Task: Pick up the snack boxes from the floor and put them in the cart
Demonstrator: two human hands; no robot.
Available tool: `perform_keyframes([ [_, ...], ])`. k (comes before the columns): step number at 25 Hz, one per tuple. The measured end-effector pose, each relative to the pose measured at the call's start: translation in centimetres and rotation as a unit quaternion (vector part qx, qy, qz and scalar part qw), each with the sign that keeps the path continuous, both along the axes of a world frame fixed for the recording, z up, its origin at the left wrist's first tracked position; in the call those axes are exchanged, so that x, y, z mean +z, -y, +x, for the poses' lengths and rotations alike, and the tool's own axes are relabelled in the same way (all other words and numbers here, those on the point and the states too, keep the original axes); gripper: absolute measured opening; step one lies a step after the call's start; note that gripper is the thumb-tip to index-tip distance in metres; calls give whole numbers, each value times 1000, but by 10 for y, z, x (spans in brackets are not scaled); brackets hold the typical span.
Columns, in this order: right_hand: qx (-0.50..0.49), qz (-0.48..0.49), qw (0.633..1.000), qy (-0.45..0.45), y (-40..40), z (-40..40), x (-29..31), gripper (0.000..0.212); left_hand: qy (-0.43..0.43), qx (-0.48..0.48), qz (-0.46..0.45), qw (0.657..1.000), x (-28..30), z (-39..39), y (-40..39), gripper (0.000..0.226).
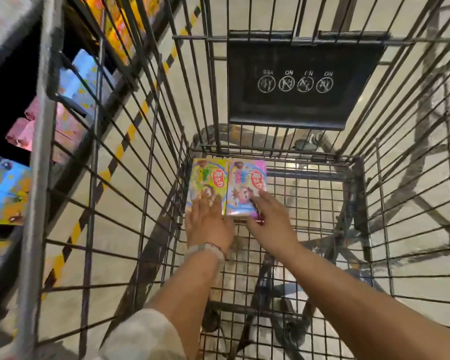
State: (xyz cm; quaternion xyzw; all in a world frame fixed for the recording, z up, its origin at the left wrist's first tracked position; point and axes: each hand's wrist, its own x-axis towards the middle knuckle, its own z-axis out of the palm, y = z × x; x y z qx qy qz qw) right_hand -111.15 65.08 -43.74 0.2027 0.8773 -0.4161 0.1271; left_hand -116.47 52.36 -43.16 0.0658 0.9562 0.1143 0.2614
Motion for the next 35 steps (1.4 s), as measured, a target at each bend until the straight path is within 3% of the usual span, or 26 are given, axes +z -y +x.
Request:
perform_keyframes([
  [12,102,-32,994,24,-18,-24,3,59,16,47,-2,999,8,-27,-1,66],
  [17,78,-1,997,10,-26,-17,62,54,24,68,65,995,57,-24,-12,63],
  [19,81,27,996,13,-34,-19,111,56,28,63,125,990,95,-24,-23,59],
  [22,80,61,995,-25,-43,-23,204,57,-40,-6,222,974,183,-22,-26,43],
  [26,67,15,993,-97,-37,-5,334,53,-103,-97,282,949,329,-12,8,43],
  [31,93,38,983,-151,-6,52,457,49,-166,-189,218,943,477,30,88,50],
  [35,160,69,970,-169,46,94,526,49,-201,-192,186,942,557,91,175,54],
])
